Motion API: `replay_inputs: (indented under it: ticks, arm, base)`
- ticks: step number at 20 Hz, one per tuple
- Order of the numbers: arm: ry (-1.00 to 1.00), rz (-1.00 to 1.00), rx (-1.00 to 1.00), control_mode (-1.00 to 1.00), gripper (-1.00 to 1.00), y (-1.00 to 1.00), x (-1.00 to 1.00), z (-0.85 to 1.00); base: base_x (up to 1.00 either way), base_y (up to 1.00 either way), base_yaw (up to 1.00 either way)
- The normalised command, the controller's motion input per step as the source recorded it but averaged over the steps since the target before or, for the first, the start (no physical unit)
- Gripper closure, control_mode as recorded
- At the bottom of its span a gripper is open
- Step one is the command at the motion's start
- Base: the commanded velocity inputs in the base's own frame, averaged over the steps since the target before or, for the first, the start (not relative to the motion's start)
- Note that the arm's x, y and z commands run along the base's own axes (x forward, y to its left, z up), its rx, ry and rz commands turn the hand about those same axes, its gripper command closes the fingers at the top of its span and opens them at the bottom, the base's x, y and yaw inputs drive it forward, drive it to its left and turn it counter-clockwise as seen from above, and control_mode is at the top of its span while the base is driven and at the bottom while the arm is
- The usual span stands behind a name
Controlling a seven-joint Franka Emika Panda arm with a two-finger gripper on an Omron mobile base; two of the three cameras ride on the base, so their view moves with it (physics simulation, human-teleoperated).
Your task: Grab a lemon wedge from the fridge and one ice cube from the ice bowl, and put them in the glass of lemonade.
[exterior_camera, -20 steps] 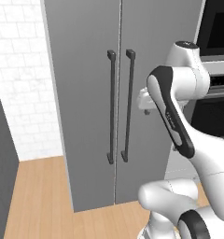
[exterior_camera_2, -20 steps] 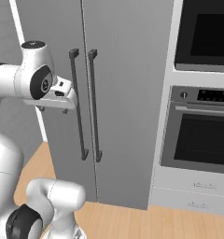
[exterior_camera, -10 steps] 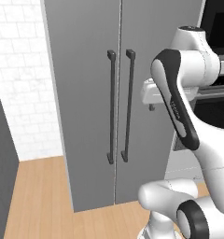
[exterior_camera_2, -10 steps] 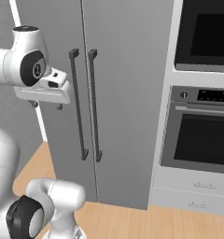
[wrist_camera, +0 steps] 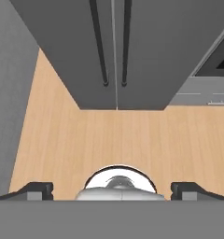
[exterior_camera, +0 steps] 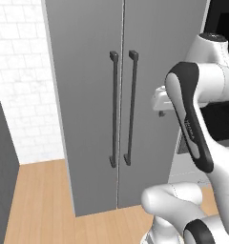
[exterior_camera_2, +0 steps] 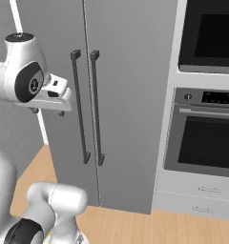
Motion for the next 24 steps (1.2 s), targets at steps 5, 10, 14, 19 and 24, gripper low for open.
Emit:
replay_inputs:
  ticks: [5,10,14,19,24]
  arm:
    - [-0.14,0.00,-0.02,-1.00,-1.00,-0.02,0.85,-0.85]
    - [-0.17,0.00,0.00,-1.00,-1.00,0.00,1.00,-0.83]
    - [-0.32,0.01,0.00,-1.00,-1.00,0.00,0.99,-0.17]
    - [-0.19,0.01,0.00,-1.00,-1.00,0.00,1.00,0.02]
    - [-0.01,0.00,0.00,-1.00,-1.00,-0.11,1.00,0.00]
  base:
    - [0.00,0.00,0.00]
    - [0.00,0.00,0.00]
    - [0.00,0.00,0.00]
    - [0.00,0.00,0.00]
    - [0.00,0.00,0.00]
